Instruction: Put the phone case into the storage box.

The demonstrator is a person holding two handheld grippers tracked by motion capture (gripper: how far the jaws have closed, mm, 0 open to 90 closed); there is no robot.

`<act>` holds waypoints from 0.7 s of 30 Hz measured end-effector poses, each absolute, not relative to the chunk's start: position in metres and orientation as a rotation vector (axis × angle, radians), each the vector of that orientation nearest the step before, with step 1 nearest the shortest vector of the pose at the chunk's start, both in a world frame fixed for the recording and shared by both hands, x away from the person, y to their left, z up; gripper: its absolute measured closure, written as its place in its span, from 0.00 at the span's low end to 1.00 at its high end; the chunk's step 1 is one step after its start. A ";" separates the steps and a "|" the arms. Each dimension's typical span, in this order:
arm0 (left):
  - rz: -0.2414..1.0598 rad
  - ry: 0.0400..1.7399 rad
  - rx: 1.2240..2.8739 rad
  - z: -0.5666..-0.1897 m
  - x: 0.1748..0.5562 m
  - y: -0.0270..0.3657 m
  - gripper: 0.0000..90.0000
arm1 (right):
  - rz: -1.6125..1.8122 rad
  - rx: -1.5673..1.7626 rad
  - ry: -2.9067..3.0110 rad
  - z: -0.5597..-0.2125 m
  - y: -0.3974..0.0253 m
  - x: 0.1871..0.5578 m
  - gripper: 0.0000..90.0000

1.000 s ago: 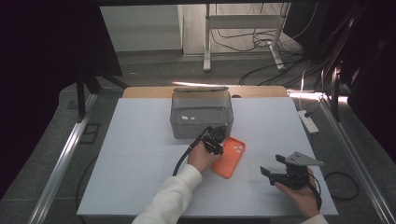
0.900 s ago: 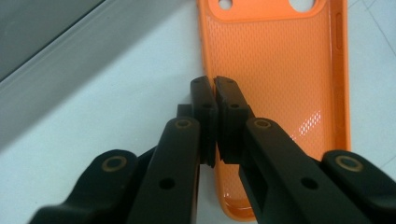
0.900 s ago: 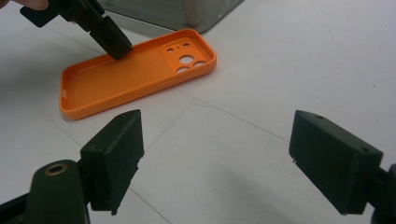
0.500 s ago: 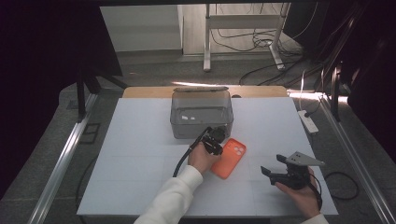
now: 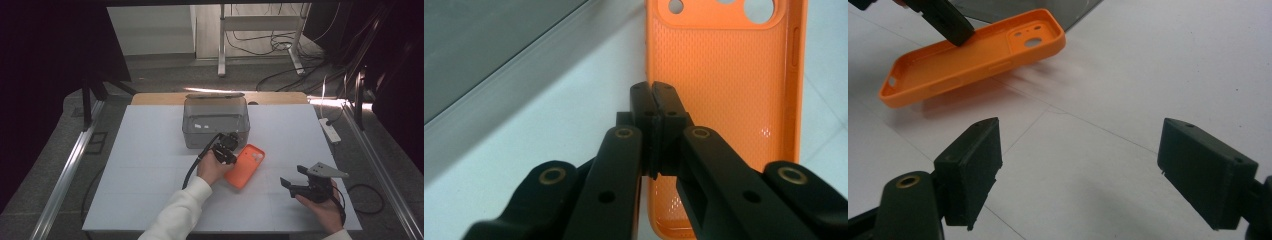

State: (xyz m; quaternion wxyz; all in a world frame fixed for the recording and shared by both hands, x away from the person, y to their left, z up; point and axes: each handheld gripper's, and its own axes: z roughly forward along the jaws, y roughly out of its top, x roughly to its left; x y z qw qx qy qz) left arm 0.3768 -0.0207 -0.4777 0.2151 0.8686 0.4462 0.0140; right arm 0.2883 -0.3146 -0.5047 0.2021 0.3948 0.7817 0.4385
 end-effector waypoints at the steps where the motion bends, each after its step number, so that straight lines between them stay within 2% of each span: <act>1: 0.038 1.226 2.408 -0.476 0.376 -0.019 0.99 | 1.224 1.104 2.183 -0.505 -0.315 0.288 0.20; 21: 0.029 1.087 2.365 -0.454 0.360 0.007 0.99 | 1.208 1.108 2.194 -0.508 -0.313 0.290 0.20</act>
